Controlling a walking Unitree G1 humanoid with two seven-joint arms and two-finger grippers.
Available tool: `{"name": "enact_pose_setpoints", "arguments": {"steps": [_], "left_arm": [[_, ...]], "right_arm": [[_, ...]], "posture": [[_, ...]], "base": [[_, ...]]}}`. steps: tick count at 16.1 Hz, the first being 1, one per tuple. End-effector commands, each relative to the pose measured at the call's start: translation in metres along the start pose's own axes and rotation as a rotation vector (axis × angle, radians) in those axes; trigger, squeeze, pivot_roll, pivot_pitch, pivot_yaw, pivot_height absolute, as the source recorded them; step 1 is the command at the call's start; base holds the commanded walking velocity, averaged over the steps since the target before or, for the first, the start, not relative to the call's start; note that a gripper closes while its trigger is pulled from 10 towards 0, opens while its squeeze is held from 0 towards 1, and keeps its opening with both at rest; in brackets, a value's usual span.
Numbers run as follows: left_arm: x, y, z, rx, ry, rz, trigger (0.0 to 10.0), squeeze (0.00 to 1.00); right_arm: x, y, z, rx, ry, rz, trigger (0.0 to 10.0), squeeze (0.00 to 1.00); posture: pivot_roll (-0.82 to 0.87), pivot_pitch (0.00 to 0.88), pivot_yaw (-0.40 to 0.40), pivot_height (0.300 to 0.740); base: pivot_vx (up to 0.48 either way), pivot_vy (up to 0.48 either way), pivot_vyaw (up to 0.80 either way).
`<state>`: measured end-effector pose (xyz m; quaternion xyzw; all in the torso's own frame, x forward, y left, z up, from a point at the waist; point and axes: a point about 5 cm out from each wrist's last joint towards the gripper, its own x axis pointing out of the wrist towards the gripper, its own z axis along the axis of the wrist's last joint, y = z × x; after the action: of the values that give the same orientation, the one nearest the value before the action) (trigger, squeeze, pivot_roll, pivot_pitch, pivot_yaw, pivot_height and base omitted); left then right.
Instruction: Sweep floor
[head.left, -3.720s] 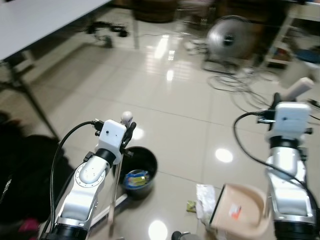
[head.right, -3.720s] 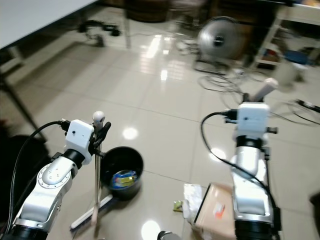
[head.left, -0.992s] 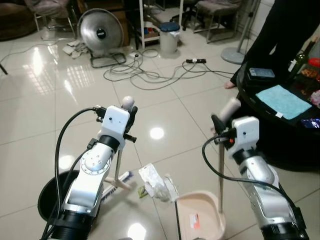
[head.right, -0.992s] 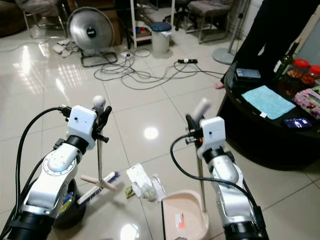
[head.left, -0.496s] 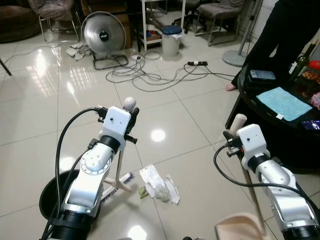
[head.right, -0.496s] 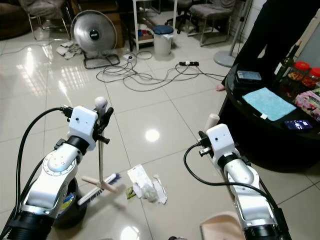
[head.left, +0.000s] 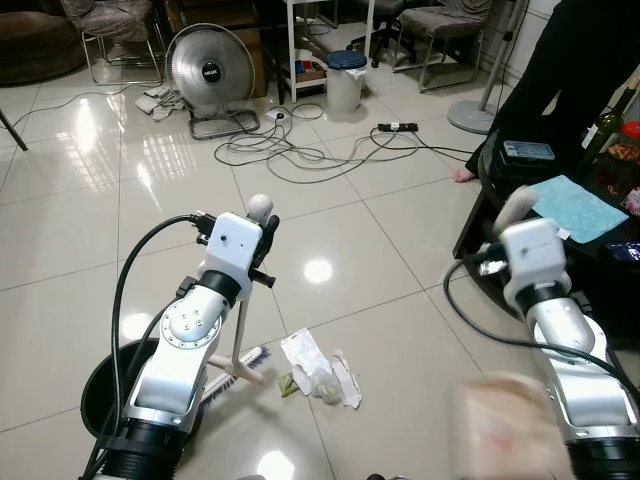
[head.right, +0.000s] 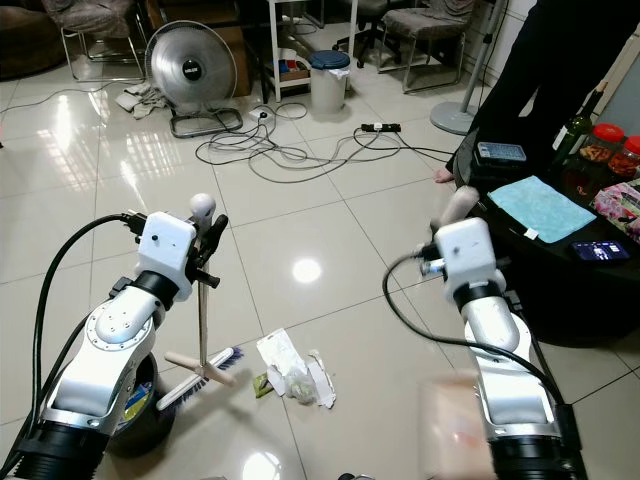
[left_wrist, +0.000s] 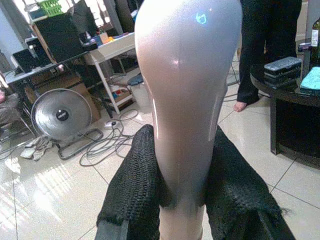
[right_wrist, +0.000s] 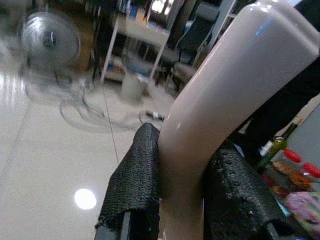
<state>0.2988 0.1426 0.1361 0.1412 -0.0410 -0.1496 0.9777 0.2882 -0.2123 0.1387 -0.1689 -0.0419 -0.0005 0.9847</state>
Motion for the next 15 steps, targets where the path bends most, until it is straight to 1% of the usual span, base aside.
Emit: {"name": "enact_pose_setpoints", "arguments": {"steps": [1,2,3,4,5,7,11,12,15], "left_arm": [[0.005,0.004,0.008,0.017,-0.032,0.025,10.0,0.0],[0.007,0.004,0.012,0.004,-0.05,0.039,10.0,0.0],[0.008,0.005,0.015,-0.011,-0.067,0.053,10.0,0.0],[0.009,0.006,0.017,-0.015,-0.076,0.06,10.0,0.0],[0.009,0.006,0.018,-0.01,-0.082,0.064,10.0,0.0],[0.01,0.008,0.019,-0.019,-0.088,0.08,10.0,0.0],[0.011,0.006,0.017,-0.041,-0.074,0.073,10.0,0.0],[0.011,0.004,0.016,-0.048,-0.068,0.067,10.0,0.0],[0.011,0.003,0.012,-0.06,-0.049,0.068,10.0,0.0]], "right_arm": [[0.002,-0.004,0.017,0.068,-0.11,-0.057,10.0,0.0],[-0.001,-0.002,0.019,0.126,-0.15,-0.074,10.0,0.0],[-0.005,0.002,0.019,0.157,-0.169,-0.068,10.0,0.0],[-0.006,0.004,0.019,0.168,-0.173,-0.067,10.0,0.0],[-0.007,0.006,0.019,0.169,-0.176,-0.068,10.0,0.0],[-0.01,0.012,0.018,0.143,-0.191,-0.043,10.0,0.0],[-0.011,0.015,0.018,0.134,-0.196,-0.031,10.0,0.0],[-0.011,0.014,0.018,0.156,-0.201,-0.045,10.0,0.0],[-0.01,0.014,0.016,0.162,-0.202,-0.032,10.0,0.0]], "posture": [[0.01,0.005,0.015,0.74],[0.01,0.005,0.016,0.74],[0.01,0.006,0.017,0.74],[0.01,0.006,0.018,0.74],[0.01,0.006,0.02,0.74],[0.0,0.006,0.023,0.74],[0.01,0.008,0.025,0.74],[0.01,0.008,0.024,0.74],[0.0,0.01,0.021,0.74]], "base": [[0.0,0.0,0.0],[0.0,0.0,0.0],[0.0,0.0,0.0],[0.0,0.0,0.0],[0.0,0.0,0.0],[0.0,0.0,0.0],[0.245,0.0,0.75],[0.247,0.0,0.0],[0.244,0.0,0.0]]}}
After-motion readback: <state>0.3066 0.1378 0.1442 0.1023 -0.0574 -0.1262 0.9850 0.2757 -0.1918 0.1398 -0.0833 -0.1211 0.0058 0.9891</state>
